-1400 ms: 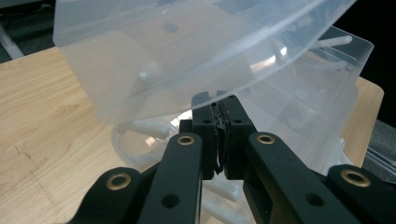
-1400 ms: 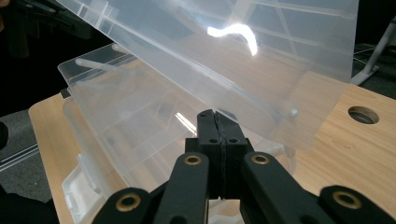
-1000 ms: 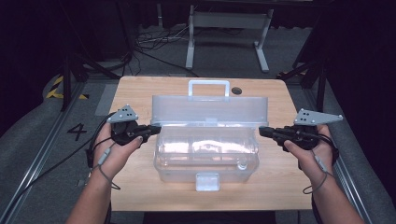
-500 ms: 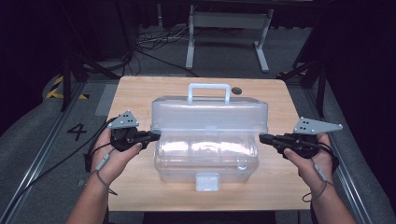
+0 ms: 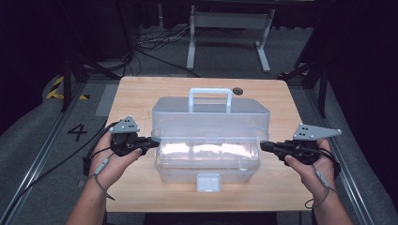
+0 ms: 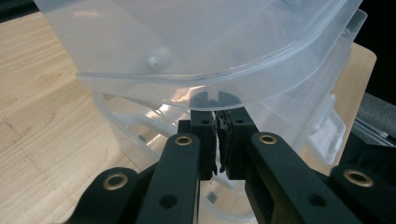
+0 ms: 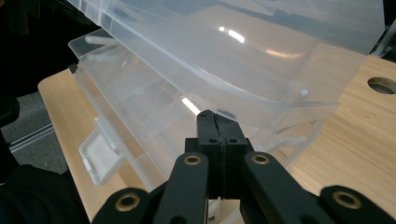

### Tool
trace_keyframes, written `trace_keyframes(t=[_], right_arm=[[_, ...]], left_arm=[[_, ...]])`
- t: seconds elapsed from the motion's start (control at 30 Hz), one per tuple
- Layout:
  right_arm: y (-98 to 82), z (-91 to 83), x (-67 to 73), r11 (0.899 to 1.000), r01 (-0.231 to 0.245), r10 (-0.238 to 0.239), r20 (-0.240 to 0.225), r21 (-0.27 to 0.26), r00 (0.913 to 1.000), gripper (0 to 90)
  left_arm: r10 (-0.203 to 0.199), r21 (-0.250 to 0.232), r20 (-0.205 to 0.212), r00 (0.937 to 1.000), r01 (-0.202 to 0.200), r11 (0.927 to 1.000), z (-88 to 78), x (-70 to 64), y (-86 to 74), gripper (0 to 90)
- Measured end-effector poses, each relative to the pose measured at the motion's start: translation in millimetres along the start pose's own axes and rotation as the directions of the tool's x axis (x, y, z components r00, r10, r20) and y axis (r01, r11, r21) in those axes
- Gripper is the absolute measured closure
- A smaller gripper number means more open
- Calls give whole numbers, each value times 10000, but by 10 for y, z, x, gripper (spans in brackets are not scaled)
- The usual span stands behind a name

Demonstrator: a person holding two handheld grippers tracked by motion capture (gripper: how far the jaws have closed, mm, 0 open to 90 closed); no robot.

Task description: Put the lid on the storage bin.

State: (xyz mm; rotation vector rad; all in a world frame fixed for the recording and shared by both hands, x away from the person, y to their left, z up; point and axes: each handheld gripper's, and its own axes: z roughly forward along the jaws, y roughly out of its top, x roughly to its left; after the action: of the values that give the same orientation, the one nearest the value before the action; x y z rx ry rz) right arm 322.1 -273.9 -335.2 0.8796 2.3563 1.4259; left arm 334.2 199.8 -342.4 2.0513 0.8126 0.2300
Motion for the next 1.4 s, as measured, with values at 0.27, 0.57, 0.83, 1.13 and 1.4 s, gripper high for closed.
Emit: trace_keyframes(t=[0.27,0.57,0.83,1.13,1.4], right_arm=[[-25,-2,9,9991,50,-52,43,416,10000,900],[-75,-16,-3,9953,43,-53,104,969,9999,900],[-119,5,11,9877,154,-176,122,1555,9998,900],[-152,4,14,9770,254,-304,203,2119,9993,900],[-175,28,22,9663,325,-363,101,2552,9993,900]], left_arm=[[6,351,-54,10000,-4,9994,-10,-11,-28,847],[91,924,-81,9999,-83,9957,-13,-30,-52,847],[106,1516,108,9999,-121,9884,2,-44,-88,841],[43,2050,273,9996,-99,9787,31,-48,-124,843],[51,2491,340,9994,-134,9684,57,-51,-149,843]])
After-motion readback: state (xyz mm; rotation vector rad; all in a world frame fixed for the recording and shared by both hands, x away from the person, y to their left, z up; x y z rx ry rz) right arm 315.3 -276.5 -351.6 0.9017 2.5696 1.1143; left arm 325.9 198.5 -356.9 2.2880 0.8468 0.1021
